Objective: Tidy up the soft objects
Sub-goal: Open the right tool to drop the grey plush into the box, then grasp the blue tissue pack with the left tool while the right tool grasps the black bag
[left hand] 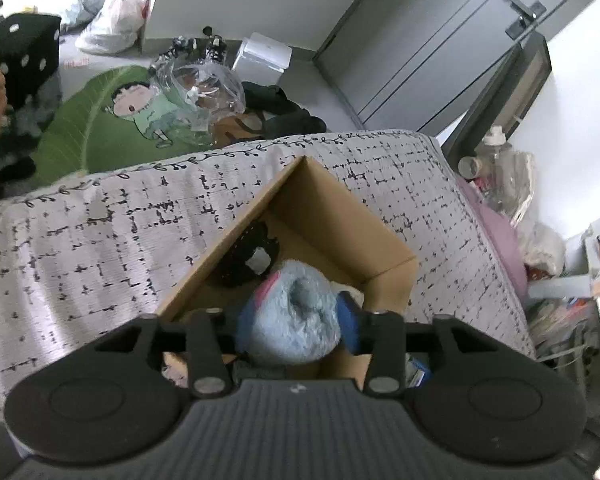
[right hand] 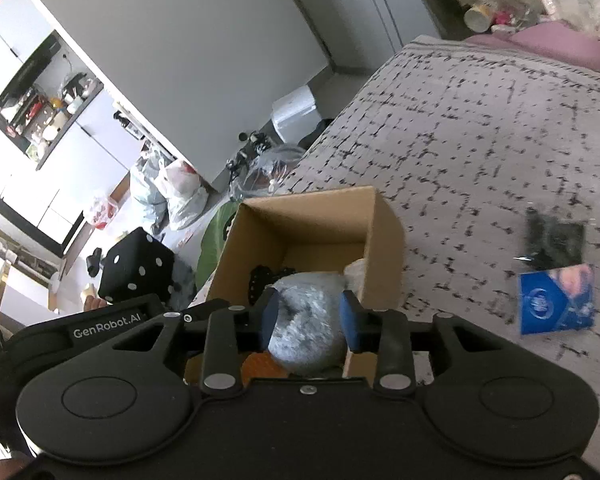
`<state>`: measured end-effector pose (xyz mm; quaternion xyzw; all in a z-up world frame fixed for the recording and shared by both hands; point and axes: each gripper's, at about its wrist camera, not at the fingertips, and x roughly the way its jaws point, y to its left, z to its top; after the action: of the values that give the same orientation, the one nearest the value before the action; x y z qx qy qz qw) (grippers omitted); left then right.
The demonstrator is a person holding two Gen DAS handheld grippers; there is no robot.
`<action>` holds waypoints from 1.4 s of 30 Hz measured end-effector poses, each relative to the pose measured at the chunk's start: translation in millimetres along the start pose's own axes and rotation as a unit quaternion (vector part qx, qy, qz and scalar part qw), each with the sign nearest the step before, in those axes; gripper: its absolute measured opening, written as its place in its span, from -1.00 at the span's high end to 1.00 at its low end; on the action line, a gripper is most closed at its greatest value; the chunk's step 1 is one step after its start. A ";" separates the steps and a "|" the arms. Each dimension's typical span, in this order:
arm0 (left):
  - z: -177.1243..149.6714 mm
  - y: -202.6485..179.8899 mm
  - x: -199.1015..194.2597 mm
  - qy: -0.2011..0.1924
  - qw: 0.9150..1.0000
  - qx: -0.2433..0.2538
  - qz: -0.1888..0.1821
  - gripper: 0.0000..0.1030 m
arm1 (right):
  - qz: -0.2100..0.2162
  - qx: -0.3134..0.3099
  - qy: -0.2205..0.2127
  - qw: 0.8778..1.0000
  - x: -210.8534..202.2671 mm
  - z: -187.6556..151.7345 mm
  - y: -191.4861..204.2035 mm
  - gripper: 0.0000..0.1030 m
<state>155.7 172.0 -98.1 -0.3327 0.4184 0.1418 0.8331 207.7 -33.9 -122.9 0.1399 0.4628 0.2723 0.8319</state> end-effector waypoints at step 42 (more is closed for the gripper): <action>-92.0 -133.2 -67.0 -0.026 0.987 0.161 0.015 -0.96 | -0.020 0.055 -0.098 0.993 -154.8 -19.2 -117.5 -0.91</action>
<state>127.9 14.6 -26.4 -0.1843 0.4190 0.0933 0.8842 164.0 -219.9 -82.7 0.2025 0.3960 0.2150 0.8695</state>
